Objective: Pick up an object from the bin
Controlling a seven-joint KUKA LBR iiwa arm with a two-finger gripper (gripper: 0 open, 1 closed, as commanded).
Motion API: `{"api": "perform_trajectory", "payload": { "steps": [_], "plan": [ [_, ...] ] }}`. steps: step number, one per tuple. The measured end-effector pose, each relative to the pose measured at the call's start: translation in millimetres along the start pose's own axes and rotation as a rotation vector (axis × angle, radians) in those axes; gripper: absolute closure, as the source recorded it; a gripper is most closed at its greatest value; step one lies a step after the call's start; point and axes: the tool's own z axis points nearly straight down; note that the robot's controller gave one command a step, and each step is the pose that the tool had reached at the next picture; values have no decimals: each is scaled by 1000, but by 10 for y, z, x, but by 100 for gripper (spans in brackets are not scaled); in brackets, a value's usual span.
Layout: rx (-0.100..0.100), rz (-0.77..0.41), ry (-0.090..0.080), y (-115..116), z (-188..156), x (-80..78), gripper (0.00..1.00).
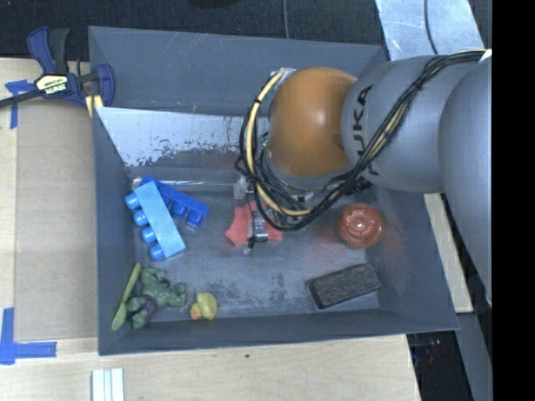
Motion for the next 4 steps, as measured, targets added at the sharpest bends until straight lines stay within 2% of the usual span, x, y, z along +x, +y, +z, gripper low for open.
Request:
{"api": "perform_trajectory", "payload": {
  "steps": [1, 2, 3, 4],
  "plan": [
    [-1, 2, -8, -2, -49, -20, 0],
    [-3, -138, -16, -191, 139, -202, 0],
    [-1, -349, -14, -506, 590, -318, 100],
    [-1, -348, -14, -506, 590, -318, 100]
  ]
}}
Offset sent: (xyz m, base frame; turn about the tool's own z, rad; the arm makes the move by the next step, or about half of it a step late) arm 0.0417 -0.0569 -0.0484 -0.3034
